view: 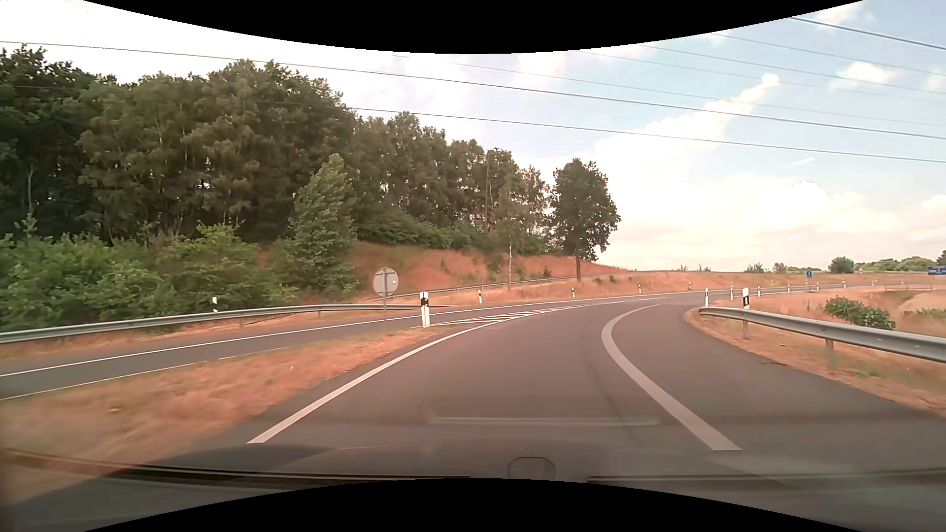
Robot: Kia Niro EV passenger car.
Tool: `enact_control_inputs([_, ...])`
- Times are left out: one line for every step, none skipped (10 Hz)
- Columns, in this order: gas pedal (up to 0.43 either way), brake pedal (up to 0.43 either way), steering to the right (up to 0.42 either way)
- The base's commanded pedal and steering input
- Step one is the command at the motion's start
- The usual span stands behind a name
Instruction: Follow the waypoints while adhering to traffic rules and regulations
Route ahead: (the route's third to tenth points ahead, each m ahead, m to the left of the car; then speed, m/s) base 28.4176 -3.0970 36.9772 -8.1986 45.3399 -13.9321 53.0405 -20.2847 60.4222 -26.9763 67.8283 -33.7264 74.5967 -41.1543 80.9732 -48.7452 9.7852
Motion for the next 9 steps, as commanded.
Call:
enact_control_inputs([0.177,0.0,0.069])
enact_control_inputs([0.177,0.0,0.07])
enact_control_inputs([0.177,0.0,0.069])
enact_control_inputs([0.177,0.0,0.07])
enact_control_inputs([0.177,0.0,0.07])
enact_control_inputs([0.177,0.0,0.07])
enact_control_inputs([0.177,0.0,0.07])
enact_control_inputs([0.177,0.0,0.071])
enact_control_inputs([0.177,0.0,0.071])
